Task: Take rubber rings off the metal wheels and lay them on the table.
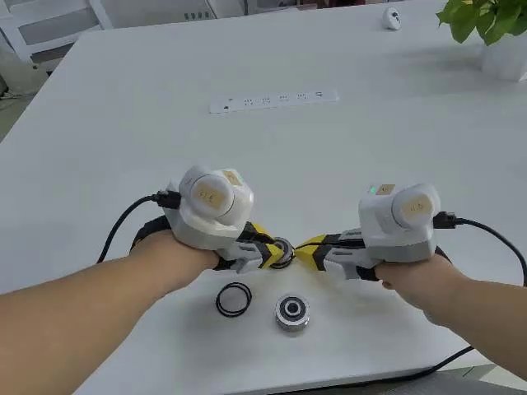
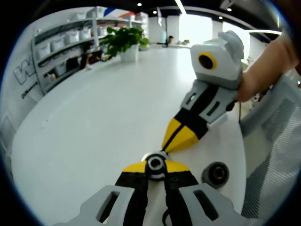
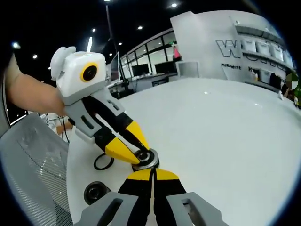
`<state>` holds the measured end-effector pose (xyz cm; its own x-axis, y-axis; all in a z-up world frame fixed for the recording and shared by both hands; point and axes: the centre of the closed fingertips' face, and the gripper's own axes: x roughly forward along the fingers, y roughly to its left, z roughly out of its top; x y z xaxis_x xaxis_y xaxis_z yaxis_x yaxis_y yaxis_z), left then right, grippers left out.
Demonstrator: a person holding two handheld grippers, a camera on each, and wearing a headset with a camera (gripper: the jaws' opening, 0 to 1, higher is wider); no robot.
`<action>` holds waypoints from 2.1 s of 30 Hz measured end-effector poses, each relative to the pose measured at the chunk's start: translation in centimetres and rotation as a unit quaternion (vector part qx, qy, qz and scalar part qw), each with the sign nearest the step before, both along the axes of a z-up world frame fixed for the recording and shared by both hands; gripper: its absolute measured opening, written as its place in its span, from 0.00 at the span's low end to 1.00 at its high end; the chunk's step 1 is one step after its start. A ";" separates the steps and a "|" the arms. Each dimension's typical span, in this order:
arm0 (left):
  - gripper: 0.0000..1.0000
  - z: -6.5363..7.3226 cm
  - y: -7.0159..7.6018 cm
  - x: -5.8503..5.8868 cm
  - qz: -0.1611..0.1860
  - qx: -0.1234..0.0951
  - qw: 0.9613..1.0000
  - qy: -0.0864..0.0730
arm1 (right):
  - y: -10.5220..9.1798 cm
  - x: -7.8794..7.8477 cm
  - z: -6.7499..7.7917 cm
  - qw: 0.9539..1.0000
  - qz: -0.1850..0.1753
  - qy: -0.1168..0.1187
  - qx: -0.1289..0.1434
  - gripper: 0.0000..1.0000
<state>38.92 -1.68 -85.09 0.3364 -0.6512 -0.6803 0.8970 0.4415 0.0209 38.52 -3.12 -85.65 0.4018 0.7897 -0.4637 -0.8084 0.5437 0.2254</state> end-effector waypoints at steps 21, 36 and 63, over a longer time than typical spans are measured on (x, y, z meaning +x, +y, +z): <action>0.11 0.0 0.0 -0.3 0.010 0.015 1.000 -0.007 | 0.9 -0.1 1.0 0.998 -0.024 0.034 0.039 0.00; 0.11 0.0 0.0 -0.3 0.010 0.014 1.000 -0.005 | 1.4 -0.7 1.2 0.996 -0.017 0.054 0.065 0.00; 0.12 0.1 -0.1 -0.4 0.002 0.008 1.000 -0.016 | 1.5 -1.7 2.4 0.992 -0.005 0.074 0.106 0.00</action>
<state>38.56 -1.78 -85.01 0.3613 -0.6389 -0.6792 0.8937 0.4452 0.0566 36.85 -1.64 -83.20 0.3504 0.8718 -0.3423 -0.7524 0.4797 0.4514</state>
